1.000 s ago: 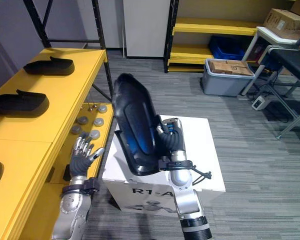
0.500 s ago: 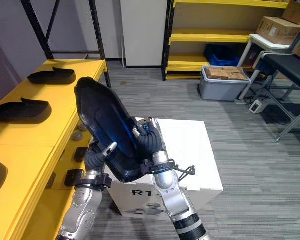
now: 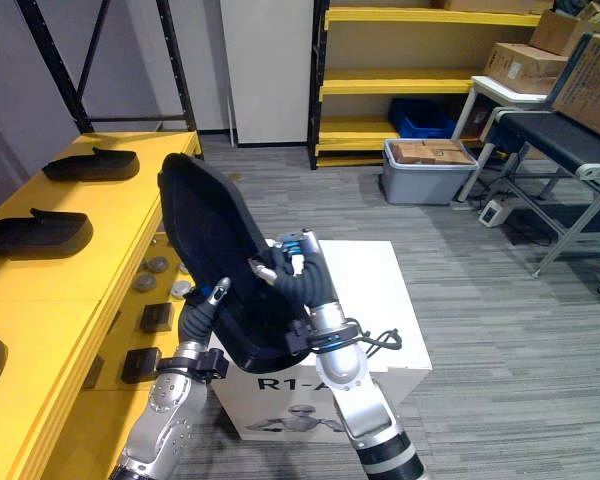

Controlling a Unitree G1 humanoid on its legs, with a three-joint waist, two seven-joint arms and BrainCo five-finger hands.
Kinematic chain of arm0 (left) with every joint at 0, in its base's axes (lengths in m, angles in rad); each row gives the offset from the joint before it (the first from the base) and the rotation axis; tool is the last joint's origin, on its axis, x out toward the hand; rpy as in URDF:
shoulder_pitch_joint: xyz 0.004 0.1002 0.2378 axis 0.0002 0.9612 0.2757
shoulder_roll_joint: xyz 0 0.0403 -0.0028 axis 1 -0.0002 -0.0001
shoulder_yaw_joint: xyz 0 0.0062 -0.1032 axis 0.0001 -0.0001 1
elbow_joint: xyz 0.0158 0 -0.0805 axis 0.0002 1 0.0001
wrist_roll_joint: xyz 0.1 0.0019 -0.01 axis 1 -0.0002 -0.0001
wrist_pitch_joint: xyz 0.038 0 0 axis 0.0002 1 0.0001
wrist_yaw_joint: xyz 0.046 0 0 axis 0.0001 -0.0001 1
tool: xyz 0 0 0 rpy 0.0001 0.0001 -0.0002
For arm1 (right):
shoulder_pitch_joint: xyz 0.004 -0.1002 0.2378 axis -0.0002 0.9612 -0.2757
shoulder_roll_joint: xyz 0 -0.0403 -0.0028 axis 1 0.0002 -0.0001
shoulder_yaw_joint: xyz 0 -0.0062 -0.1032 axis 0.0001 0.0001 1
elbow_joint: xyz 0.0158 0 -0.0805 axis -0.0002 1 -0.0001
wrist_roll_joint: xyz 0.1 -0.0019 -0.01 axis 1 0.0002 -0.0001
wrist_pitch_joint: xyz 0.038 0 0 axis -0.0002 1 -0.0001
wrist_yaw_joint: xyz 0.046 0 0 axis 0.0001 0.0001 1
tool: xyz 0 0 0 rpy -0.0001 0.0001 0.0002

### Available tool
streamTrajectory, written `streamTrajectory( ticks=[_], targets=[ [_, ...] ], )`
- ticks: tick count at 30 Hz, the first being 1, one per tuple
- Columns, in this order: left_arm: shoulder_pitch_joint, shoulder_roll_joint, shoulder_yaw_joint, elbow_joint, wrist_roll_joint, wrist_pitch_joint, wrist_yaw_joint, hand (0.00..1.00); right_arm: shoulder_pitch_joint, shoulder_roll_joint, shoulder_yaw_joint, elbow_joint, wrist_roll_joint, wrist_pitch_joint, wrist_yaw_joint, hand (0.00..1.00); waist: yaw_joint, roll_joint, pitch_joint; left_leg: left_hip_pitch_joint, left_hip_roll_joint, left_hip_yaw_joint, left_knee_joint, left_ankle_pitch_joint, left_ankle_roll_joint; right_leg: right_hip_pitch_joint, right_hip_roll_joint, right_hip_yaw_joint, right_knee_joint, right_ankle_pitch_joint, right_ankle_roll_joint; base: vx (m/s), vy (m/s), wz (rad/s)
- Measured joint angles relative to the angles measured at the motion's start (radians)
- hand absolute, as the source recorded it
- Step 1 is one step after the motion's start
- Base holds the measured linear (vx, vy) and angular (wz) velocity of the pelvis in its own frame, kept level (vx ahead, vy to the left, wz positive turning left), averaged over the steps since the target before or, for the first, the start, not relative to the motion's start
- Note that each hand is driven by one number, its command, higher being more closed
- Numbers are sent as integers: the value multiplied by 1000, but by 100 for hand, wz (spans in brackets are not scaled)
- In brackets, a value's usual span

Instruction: Walk over and take plastic housings, then place them on the shelf

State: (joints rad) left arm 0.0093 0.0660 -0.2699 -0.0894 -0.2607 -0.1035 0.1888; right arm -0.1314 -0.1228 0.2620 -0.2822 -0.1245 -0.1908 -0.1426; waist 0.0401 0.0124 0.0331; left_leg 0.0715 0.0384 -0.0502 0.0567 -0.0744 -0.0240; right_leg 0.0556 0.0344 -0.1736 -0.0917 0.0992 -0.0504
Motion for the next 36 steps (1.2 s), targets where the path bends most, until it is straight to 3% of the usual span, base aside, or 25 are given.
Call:
streamTrajectory(
  ticks=[5, 8, 10, 13, 22, 27, 36],
  targets=[
    [6, -44, 7, -20, 80, 11, -50, 100, 69, 16, -125, -43, 78, -37, 57, 0, -1, 1, 0, -5, 6, 22, -4, 0, 0, -15, 6, 23, 3, -2, 4, 6, 22, -13],
    [45, -70, 76, -40, 67, 10, -70, 100, 97, 57, -366, -39, 133, -46, 29, 0, -14, 1, -1, -10, 6, 22, -8, 0, 0, -22, 7, 25, 6, -1, 3, 32, 17, -3],
    [108, -63, 176, -69, 66, 4, -67, 100, 117, 37, -589, 41, 175, -46, -24, 0, -25, 3, -1, -9, 7, 23, -13, 0, 0, -24, 9, 27, 6, 1, 0, 44, 27, -2],
    [141, -49, 265, -79, 66, 3, -61, 100, 213, 6, -681, 159, 177, -39, -42, 0, -25, 3, -1, -9, 12, 28, -17, -2, -2, -32, 12, 32, 6, 1, 0, 42, 18, -6],
    [225, -55, 280, -196, 79, -8, -79, 100, 321, 10, -684, 636, 215, 34, 31, 0, -25, 11, -1, -16, 14, 38, -18, -8, -5, -36, 11, 34, 5, -9, 14, 2, 12, -2],
    [249, -56, 270, -209, 88, -9, -94, 100, 360, 18, -577, 909, 215, 69, 108, 0, -22, 11, -1, -17, 13, 30, -18, -8, -5, -34, 9, 26, 6, -9, 14, 3, 11, 3],
    [265, -71, 259, -205, 89, -9, -107, 100, 377, 56, -474, 1075, 212, 103, 164, 0, -15, 8, -4, -16, 1, -2, -18, -5, -1, -18, -5, -8, 11, -16, 19, 1, 21, 11]
  ],
)
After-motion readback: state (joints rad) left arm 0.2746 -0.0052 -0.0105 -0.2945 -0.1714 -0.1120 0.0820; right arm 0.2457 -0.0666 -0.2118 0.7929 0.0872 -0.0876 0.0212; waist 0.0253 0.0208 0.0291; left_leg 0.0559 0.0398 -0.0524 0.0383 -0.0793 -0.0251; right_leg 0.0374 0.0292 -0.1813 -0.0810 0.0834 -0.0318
